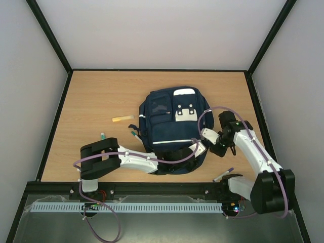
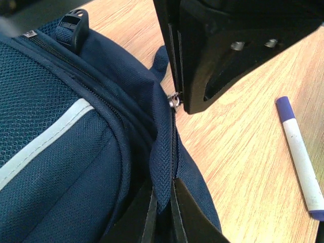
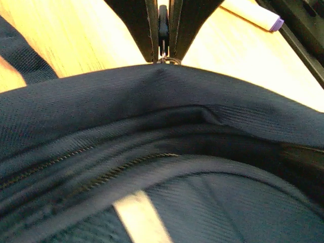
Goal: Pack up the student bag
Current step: Zip the student bag at the center of the board.
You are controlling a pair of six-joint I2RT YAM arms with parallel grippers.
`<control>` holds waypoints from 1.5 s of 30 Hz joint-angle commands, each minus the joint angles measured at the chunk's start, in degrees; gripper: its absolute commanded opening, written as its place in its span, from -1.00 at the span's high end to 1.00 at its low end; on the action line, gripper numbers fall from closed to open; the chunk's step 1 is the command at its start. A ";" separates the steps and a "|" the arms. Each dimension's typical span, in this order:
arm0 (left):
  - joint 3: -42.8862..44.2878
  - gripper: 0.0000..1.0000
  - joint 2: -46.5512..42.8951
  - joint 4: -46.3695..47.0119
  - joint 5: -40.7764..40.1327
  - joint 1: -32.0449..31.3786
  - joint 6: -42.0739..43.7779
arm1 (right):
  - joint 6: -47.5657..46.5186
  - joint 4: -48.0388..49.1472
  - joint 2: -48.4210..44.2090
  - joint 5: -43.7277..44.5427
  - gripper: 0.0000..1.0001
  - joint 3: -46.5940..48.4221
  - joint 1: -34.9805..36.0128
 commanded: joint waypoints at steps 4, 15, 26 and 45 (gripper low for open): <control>-4.67 0.95 -3.29 2.76 2.56 0.17 -0.90 | 0.11 4.35 12.17 1.58 0.98 5.27 -6.90; -4.25 0.95 -1.56 3.76 5.95 -1.47 -0.84 | 5.94 15.55 22.61 2.37 0.96 11.70 -9.55; 0.14 0.46 -1.45 -1.86 6.50 -1.95 -0.42 | 8.23 19.08 20.19 2.04 0.49 8.34 -9.55; -5.09 -0.36 -15.56 -12.95 -7.15 0.34 -7.93 | -24.71 -13.77 -8.45 6.43 -0.15 -1.00 -11.83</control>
